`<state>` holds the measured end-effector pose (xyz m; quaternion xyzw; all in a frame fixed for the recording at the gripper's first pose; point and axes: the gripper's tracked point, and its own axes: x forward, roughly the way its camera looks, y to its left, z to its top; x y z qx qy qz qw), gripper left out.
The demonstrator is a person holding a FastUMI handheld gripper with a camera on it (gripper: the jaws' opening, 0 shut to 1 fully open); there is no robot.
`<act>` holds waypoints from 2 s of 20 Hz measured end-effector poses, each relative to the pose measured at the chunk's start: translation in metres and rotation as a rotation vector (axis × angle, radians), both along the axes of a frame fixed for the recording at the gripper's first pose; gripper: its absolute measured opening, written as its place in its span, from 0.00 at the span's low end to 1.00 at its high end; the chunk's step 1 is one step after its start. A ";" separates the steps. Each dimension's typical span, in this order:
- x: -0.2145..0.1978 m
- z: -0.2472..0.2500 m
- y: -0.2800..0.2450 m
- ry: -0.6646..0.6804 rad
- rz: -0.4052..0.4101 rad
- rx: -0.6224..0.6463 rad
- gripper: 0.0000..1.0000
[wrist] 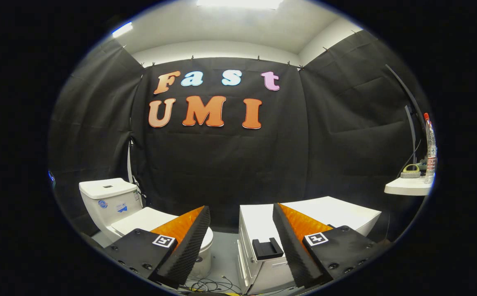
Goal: Open the toilet lid.
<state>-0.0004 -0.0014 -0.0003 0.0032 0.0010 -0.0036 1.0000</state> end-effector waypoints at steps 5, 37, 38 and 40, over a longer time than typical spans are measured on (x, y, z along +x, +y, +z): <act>0.000 -0.005 -0.002 0.008 0.000 0.006 0.98; 0.059 -0.330 0.154 0.561 -0.137 0.668 0.99; 0.060 -0.337 0.157 0.574 -0.138 0.697 0.99; 0.067 -0.344 0.163 0.591 -0.130 0.728 0.99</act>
